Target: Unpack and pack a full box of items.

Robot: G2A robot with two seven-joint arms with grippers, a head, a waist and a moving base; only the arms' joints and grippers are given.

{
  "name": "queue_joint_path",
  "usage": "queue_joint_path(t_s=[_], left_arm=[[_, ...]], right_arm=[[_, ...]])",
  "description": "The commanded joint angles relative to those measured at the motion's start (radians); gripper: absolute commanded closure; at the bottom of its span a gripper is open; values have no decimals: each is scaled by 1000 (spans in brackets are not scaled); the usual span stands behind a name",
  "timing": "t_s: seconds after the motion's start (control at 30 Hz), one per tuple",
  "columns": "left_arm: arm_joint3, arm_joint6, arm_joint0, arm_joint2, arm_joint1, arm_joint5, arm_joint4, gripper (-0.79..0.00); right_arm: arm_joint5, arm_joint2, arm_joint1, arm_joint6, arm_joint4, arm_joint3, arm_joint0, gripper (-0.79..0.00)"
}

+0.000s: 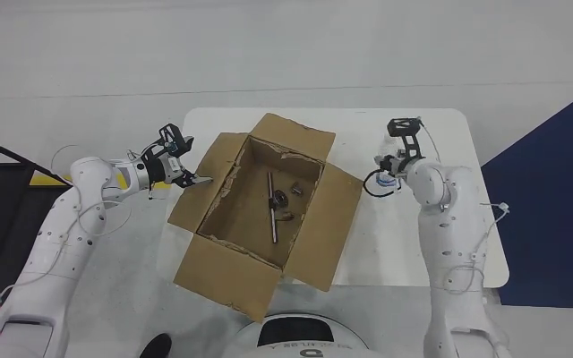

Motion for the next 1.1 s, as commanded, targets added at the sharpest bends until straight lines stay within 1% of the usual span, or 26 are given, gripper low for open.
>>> queue_joint_path(t_s=[0.0, 0.1, 0.23, 0.37, 0.47, 0.57, 0.63, 0.73, 0.8, 0.93, 1.07], left_arm=[[0, 0, 0, 0, 0, 0, 0, -785], [0, 0, 0, 0, 0, 0, 0, -785], [0, 0, 0, 0, 0, 0, 0, -785], [0, 0, 0, 0, 0, 0, 0, -785], [0, 0, 0, 0, 0, 0, 0, -785], [0, 0, 0, 0, 0, 0, 0, -785], [0, 0, 0, 0, 0, 0, 0, -785], [0, 0, 0, 0, 0, 0, 0, -785], [0, 0, 0, 0, 0, 0, 0, -785], [0, 0, 0, 0, 0, 0, 0, -785], [0, 0, 0, 0, 0, 0, 0, -785]], right_arm=[[-12, 19, 1, -40, 75, -120, -56, 0], [-27, 36, 2, -111, 140, -259, -132, 0], [-30, 37, 2, -219, 183, -426, -227, 0], [-66, 36, 5, -309, 204, -546, -316, 0], [-130, 24, 10, -332, 198, -620, -370, 0], [-226, -22, 18, -318, 163, -682, -402, 0], [-283, -67, 22, -326, 140, -682, -400, 0], [-348, -147, 28, -300, 102, -682, -386, 0], [-377, -221, 31, -245, 85, -682, -367, 0], [-381, -389, 30, -127, 5, -609, -279, 0], [-382, -518, 27, 36, -101, -521, -183, 0]])
